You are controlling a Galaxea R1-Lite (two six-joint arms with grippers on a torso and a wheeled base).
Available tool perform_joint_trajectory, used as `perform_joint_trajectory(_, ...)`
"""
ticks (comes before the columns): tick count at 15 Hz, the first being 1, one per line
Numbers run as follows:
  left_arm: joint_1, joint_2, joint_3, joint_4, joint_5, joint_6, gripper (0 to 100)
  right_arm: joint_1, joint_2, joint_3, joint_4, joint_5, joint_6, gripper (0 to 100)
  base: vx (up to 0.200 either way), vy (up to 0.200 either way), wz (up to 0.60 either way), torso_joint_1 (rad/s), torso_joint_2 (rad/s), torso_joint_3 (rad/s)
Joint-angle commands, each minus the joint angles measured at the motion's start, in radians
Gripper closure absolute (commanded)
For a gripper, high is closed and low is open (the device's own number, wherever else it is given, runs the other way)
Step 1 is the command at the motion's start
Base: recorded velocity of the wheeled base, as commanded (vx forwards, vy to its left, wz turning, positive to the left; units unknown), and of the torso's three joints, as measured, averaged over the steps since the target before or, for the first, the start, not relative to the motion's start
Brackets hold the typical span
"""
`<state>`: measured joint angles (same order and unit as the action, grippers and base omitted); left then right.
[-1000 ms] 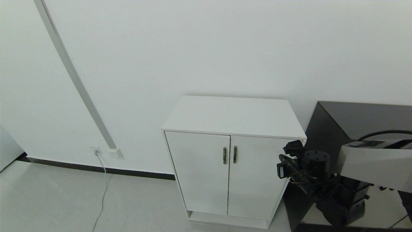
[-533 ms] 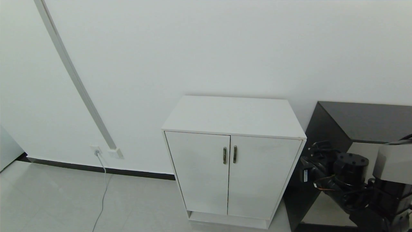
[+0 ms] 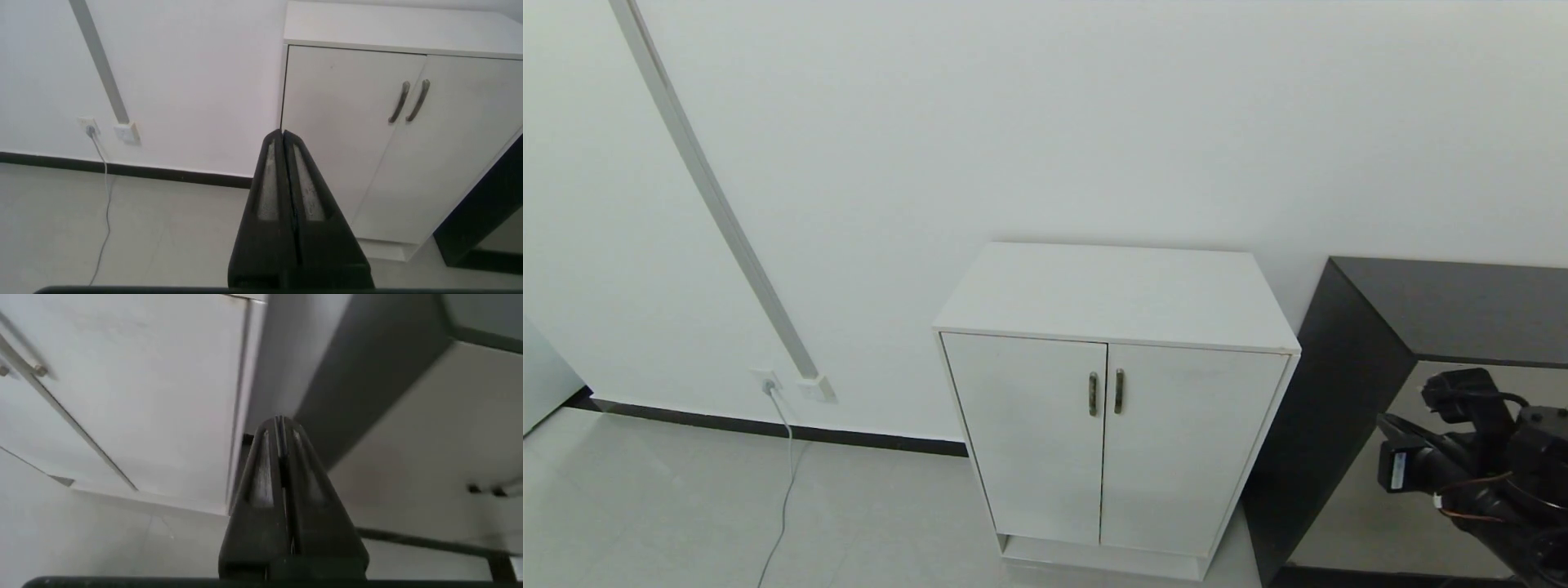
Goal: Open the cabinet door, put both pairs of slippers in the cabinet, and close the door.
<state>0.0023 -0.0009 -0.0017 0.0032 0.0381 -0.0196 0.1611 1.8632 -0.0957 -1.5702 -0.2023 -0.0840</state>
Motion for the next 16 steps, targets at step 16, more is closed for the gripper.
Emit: perform_joint_trajectory(16, 0.001, 0.001, 0.0, 0.0, 0.0, 0.0, 100, -0.172, -0.937, 0.096, 0.852, 0.124, 0.003, 100, 0.0, 0.0, 0.0, 0.0, 0.0, 0.0)
